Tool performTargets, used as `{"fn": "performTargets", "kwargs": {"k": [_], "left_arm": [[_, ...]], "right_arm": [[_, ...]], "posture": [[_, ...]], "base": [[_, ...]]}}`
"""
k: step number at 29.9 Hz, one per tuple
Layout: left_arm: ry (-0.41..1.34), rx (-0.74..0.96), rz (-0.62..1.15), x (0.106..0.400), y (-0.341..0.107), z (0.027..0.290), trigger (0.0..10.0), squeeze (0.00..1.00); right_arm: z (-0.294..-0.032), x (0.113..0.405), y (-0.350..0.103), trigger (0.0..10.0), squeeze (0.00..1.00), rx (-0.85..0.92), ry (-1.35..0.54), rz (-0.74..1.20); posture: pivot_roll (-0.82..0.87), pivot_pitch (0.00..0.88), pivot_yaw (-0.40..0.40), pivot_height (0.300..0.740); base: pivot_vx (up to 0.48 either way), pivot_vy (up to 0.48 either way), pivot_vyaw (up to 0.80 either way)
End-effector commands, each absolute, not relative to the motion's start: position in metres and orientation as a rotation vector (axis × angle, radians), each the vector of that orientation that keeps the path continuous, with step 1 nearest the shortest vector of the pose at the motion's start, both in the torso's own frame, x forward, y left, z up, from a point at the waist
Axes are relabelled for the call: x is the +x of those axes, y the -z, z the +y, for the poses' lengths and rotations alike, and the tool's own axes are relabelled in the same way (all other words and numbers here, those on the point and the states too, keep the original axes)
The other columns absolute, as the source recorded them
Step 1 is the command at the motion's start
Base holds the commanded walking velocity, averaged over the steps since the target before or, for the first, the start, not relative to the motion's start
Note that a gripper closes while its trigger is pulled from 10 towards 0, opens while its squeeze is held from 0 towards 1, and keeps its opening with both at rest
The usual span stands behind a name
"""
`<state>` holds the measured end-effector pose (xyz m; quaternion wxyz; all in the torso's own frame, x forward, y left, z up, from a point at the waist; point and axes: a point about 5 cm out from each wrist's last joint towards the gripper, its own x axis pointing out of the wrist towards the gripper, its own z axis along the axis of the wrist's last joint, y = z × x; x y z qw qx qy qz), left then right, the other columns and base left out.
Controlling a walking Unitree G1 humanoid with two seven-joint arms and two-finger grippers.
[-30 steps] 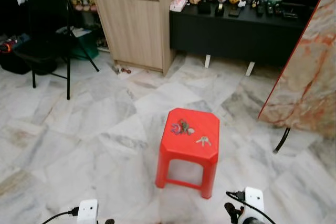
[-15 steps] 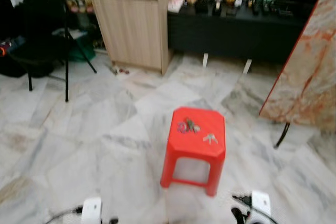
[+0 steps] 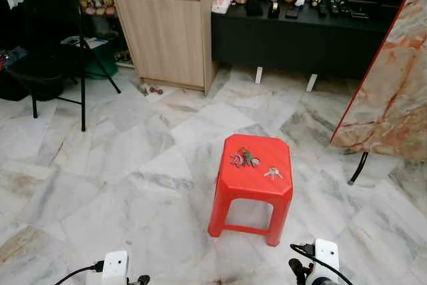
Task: Hang keys on a hook
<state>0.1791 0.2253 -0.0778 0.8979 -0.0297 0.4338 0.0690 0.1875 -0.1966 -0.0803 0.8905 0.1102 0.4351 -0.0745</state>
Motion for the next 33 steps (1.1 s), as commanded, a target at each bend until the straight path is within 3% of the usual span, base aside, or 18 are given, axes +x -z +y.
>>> {"fn": "performTargets", "kwargs": {"k": [1, 16, 24, 33], "left_arm": [[-0.152, -0.074, 0.910, 0.1751, 0.0795, 0.2268, 10.0, 0.00], [-0.144, -0.066, 0.914, 0.1738, 0.0799, 0.2272, 10.0, 0.00], [-0.143, -0.064, 0.915, 0.1732, 0.0801, 0.2275, 10.0, 0.00], [-0.145, -0.062, 0.919, 0.1721, 0.0806, 0.2279, 10.0, 0.00]], "right_arm": [[-0.1975, 0.1879, 0.0800, 10.0, 0.00, 0.233, 0.161, 0.903], [-0.1987, 0.1871, 0.0802, 10.0, 0.00, 0.242, 0.179, 0.898], [-0.1977, 0.1885, 0.0796, 10.0, 0.00, 0.244, 0.174, 0.895], [-0.1973, 0.1885, 0.0797, 10.0, 0.00, 0.237, 0.173, 0.895]], "posture": [[0.06, 0.045, 0.010, 0.740], [0.06, 0.051, 0.012, 0.740], [0.06, 0.053, 0.013, 0.740], [0.06, 0.057, 0.013, 0.740]], "base": [[0.000, 0.000, 0.00], [0.197, 0.000, 0.00], [0.272, 0.000, -0.62], [0.180, 0.000, 0.00]]}}
